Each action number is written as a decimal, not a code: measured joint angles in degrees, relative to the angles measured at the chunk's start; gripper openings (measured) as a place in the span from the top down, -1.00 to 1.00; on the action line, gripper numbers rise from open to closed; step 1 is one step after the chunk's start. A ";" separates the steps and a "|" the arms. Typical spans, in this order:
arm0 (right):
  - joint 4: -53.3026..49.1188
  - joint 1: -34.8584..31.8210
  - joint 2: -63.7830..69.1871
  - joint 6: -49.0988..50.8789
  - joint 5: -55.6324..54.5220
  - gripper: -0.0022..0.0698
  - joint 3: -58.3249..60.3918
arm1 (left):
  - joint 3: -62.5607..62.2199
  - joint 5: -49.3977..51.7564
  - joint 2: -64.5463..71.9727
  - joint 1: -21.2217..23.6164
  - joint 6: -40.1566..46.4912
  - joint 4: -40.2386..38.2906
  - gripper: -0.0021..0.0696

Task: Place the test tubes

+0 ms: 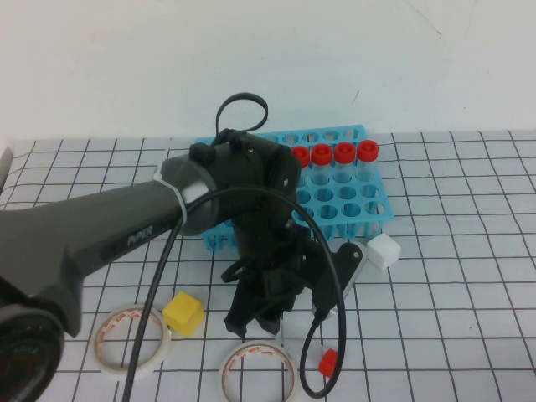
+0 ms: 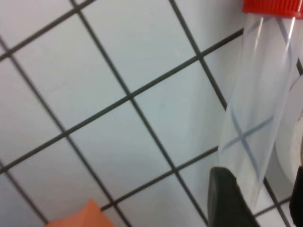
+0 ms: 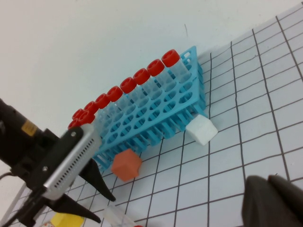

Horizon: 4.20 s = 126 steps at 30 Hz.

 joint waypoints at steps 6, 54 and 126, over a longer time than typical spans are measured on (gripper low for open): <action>0.03 0.00 0.00 -0.36 0.00 0.94 0.00 | 0.00 0.00 1.72 0.00 0.00 -0.18 0.18; 11.65 0.00 0.00 -17.57 3.34 0.94 0.00 | -0.56 1.99 -4.08 1.64 -13.13 0.36 0.35; 43.04 22.86 86.86 -72.80 30.45 0.18 -59.76 | 41.82 -2.61 -30.25 19.04 19.49 -89.86 0.35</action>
